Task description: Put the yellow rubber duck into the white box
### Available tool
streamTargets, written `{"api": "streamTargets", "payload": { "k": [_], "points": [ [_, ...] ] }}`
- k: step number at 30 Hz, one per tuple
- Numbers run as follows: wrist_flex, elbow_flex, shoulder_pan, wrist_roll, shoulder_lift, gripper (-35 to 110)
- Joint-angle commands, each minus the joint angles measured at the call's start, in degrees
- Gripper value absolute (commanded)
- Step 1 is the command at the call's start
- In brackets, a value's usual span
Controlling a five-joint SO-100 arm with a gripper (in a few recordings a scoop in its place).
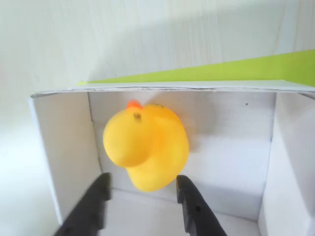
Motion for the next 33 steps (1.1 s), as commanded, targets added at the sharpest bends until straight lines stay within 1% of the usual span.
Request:
{"api": "streamTargets", "payload": {
  "k": [1, 6, 8, 10, 12, 14, 17, 20, 23, 28, 31, 33],
  "points": [
    [-1.7, 0.8, -0.4, -1.8, 1.4, 35],
    [0.2, -0.4, -2.2, -0.3, 4.3, 40],
    [2.6, -3.3, -4.5, 4.4, 9.1, 44],
    [5.0, -7.6, -7.2, 11.4, 15.9, 44],
    [7.0, -10.7, -10.2, 16.0, 23.6, 42],
    [7.2, -10.8, -13.5, 20.0, 31.6, 39],
    [9.1, -6.1, -19.9, 23.6, 44.3, 38],
    [9.7, 5.4, -26.7, 27.4, 58.7, 35],
    [5.5, 23.3, -34.1, 30.4, 74.0, 29],
    [-4.3, 57.7, -45.7, 34.3, 98.7, 17],
    [-11.5, 75.7, -50.8, 37.4, 108.6, 10],
    [-17.6, 87.4, -52.7, 41.6, 114.3, 7]
  ]
}}
